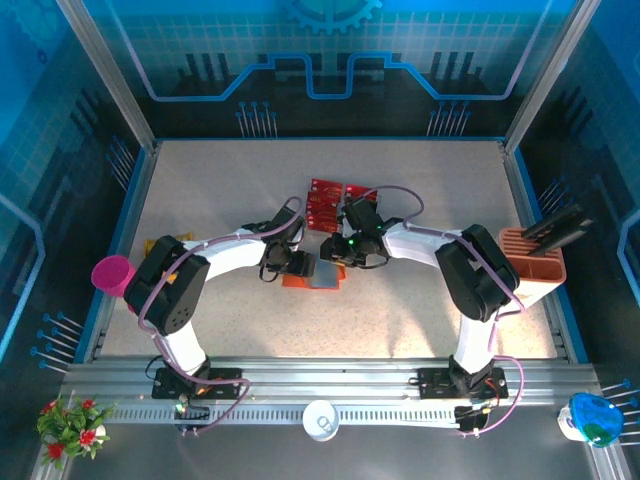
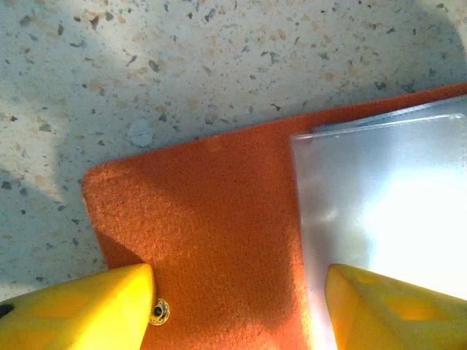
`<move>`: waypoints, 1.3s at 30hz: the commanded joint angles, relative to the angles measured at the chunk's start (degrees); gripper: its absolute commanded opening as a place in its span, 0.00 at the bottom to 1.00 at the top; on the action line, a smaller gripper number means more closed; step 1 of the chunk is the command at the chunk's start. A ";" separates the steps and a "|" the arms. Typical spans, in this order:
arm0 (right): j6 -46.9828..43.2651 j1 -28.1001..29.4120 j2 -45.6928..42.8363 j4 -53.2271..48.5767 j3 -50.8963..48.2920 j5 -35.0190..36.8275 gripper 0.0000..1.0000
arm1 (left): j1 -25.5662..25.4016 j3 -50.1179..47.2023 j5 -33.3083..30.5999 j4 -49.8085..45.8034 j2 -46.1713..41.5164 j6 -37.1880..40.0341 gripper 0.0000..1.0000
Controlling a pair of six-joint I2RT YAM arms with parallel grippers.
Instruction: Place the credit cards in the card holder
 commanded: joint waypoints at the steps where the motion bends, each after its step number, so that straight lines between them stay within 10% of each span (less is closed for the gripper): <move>1: 1.38 0.76 2.27 0.85 1.47 -1.92 0.38 | -0.68 -1.43 3.68 -1.42 2.83 0.46 0.67; 39: 6.05 5.51 3.32 1.58 10.17 -7.81 0.38 | 8.87 -1.56 4.65 2.70 -21.65 -12.54 0.99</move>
